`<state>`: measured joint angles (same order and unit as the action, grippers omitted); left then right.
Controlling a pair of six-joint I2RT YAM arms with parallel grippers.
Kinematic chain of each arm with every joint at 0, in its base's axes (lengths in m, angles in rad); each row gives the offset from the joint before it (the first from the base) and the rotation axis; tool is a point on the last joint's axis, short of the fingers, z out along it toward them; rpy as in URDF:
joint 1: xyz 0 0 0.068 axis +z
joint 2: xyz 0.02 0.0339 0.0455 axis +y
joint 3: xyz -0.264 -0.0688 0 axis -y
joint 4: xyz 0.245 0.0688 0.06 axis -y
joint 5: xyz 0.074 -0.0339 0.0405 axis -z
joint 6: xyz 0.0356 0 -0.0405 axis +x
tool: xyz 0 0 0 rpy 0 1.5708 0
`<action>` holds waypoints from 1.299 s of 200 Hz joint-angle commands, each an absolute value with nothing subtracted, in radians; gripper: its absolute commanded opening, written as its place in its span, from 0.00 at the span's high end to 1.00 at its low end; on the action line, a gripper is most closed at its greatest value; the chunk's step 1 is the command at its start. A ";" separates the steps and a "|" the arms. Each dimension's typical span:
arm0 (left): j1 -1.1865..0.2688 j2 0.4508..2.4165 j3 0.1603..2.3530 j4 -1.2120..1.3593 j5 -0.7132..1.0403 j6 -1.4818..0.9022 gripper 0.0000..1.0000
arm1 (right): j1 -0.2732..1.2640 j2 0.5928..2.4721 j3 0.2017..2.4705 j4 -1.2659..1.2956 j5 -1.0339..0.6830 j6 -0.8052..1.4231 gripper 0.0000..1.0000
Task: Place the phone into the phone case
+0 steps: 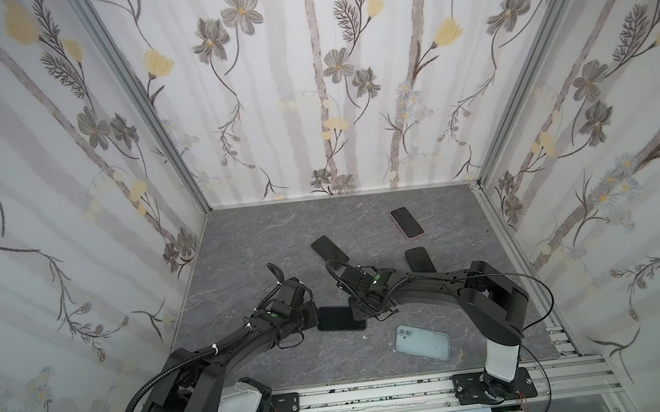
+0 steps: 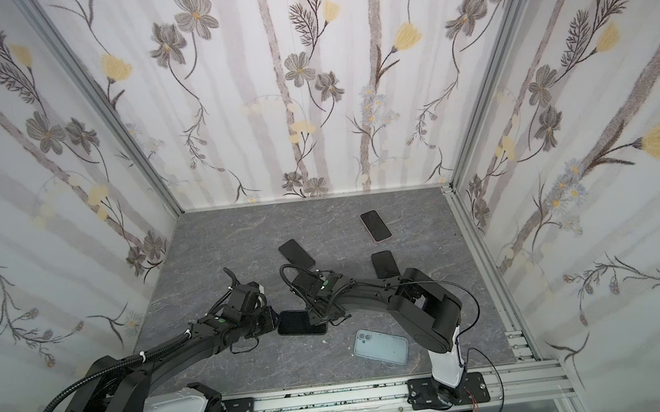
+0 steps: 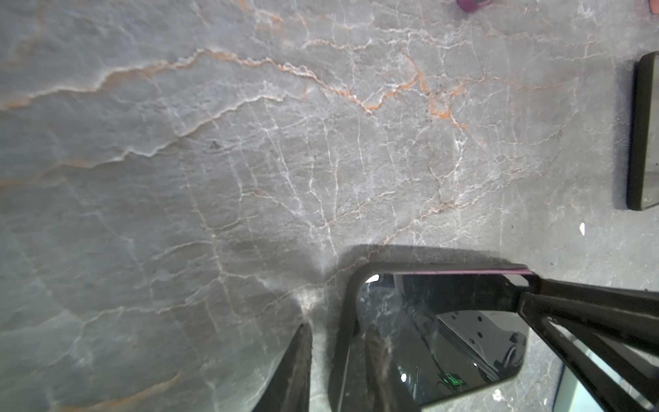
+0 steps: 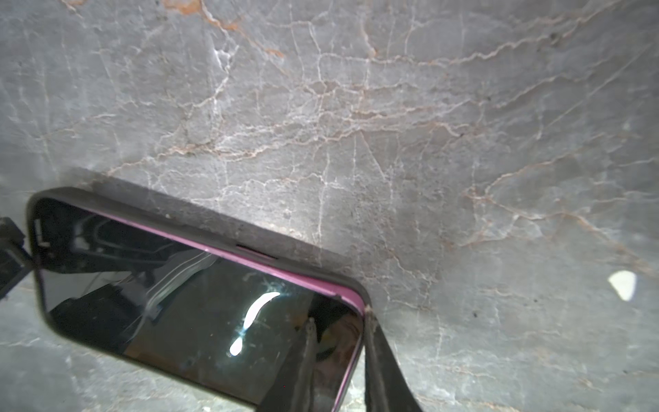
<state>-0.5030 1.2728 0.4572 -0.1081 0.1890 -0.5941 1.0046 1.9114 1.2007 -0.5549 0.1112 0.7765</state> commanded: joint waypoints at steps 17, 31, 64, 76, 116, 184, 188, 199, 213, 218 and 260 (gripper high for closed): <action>-0.502 1.273 0.459 -0.102 0.193 -0.589 0.73 | 1.046 2.068 1.216 -0.724 0.149 0.753 0.76; -0.502 1.268 0.458 -0.104 0.191 -0.588 0.73 | 1.060 2.080 1.251 -0.758 0.178 0.750 0.75; -0.501 1.262 0.451 -0.105 0.187 -0.591 0.74 | 1.087 2.093 1.313 -0.814 0.233 0.746 0.74; -0.502 1.262 0.452 -0.107 0.186 -0.591 0.74 | 1.085 2.092 1.299 -0.799 0.225 0.749 0.73; -0.501 1.231 0.451 -0.114 0.184 -0.594 0.74 | 1.081 2.091 1.233 -0.717 0.135 0.761 0.78; -0.503 1.227 0.450 -0.115 0.182 -0.595 0.74 | 1.080 2.091 1.187 -0.675 0.085 0.774 0.78; -0.503 1.229 0.451 -0.115 0.183 -0.595 0.74 | 1.080 2.088 1.193 -0.678 0.084 0.772 0.78; -0.503 1.229 0.456 -0.117 0.183 -0.594 0.74 | 1.079 2.074 1.219 -0.689 0.091 0.765 0.77; -0.502 1.229 0.465 -0.125 0.181 -0.592 0.74 | 1.076 2.055 1.269 -0.701 0.108 0.746 0.76; -0.502 1.226 0.469 -0.131 0.180 -0.592 0.74 | 1.075 2.050 1.293 -0.702 0.110 0.732 0.75; -0.498 1.151 0.523 -0.163 0.103 -0.576 0.74 | 1.069 1.983 1.484 -0.706 0.203 0.551 0.58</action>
<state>-0.5030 1.1896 0.4915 -0.1478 0.1692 -0.5941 1.0687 2.0079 1.4220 -0.6617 0.2485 0.6746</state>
